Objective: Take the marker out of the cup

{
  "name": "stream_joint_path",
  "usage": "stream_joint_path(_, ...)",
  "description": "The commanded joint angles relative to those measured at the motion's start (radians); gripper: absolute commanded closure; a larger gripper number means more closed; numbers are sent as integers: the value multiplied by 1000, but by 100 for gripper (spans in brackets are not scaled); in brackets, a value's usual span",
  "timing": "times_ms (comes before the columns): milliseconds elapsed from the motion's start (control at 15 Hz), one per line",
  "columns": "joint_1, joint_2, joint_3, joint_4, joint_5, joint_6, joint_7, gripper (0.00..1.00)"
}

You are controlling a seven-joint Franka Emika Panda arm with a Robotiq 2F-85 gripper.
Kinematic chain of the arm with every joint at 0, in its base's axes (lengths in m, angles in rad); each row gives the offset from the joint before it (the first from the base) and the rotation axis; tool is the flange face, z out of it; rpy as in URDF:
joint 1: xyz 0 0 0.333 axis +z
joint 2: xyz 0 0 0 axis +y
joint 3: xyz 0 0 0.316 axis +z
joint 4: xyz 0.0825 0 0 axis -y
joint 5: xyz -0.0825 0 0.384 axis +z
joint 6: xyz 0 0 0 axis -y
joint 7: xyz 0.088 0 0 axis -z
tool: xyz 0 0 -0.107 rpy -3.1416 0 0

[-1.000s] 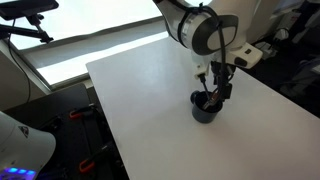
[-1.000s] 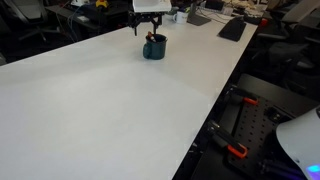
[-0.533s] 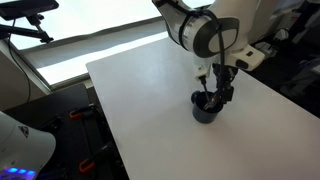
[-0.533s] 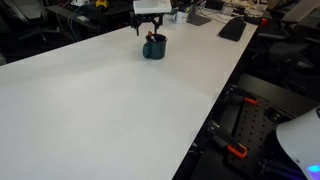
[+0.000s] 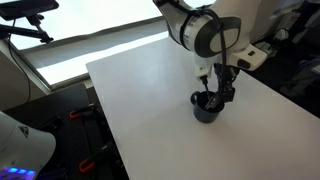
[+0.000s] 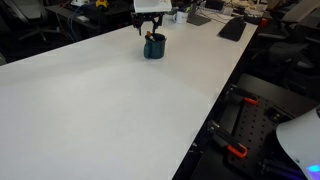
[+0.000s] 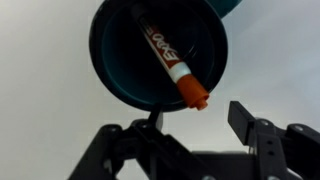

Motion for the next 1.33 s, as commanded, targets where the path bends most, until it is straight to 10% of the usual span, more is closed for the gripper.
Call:
stream_joint_path(0,2,3,-4,4,7,-3,-7,30)
stream_joint_path(67,2,3,-4,4,7,-3,-7,7)
stream_joint_path(200,3,-4,-6,-4,6,7,-5,1)
stream_joint_path(1267,-60,-121,54,-89,72,9,-89,0)
